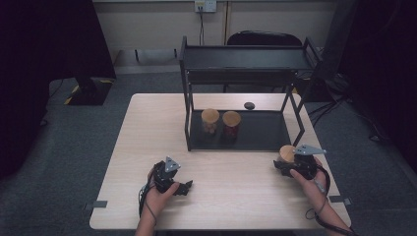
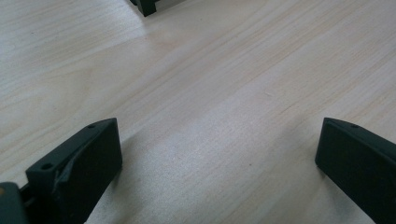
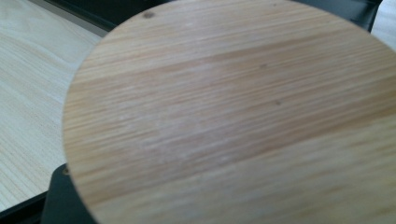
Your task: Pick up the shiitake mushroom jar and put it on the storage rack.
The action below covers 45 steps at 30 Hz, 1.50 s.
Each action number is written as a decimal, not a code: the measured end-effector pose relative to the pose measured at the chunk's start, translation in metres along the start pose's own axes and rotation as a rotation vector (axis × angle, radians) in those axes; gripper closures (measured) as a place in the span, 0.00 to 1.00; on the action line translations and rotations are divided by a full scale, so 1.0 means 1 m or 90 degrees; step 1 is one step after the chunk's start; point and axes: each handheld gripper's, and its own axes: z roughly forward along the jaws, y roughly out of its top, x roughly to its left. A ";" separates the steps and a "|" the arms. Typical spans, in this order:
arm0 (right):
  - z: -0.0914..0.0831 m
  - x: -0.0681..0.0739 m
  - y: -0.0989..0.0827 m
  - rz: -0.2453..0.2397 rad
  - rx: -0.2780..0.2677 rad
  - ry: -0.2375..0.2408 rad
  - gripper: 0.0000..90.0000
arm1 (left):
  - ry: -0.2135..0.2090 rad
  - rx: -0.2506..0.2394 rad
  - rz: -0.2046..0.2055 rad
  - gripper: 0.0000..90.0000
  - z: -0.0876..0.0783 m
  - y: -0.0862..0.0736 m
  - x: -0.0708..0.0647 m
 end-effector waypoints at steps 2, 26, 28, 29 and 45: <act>-0.001 0.001 0.002 -0.001 -0.003 0.002 0.28 | 0.000 0.000 0.000 0.00 0.000 0.000 0.000; 0.007 0.015 0.029 -0.032 0.013 0.043 0.28 | 0.000 0.000 0.000 0.00 0.000 0.000 0.000; 0.008 0.017 0.031 -0.034 0.014 0.044 0.28 | 0.000 0.000 0.000 0.00 0.000 0.000 0.000; 0.009 0.017 0.032 -0.035 0.015 0.046 0.28 | 0.000 0.000 0.000 0.00 0.000 0.000 0.000; 0.019 0.024 0.043 -0.045 0.027 0.066 0.28 | 0.000 0.000 0.000 0.00 0.000 0.000 0.000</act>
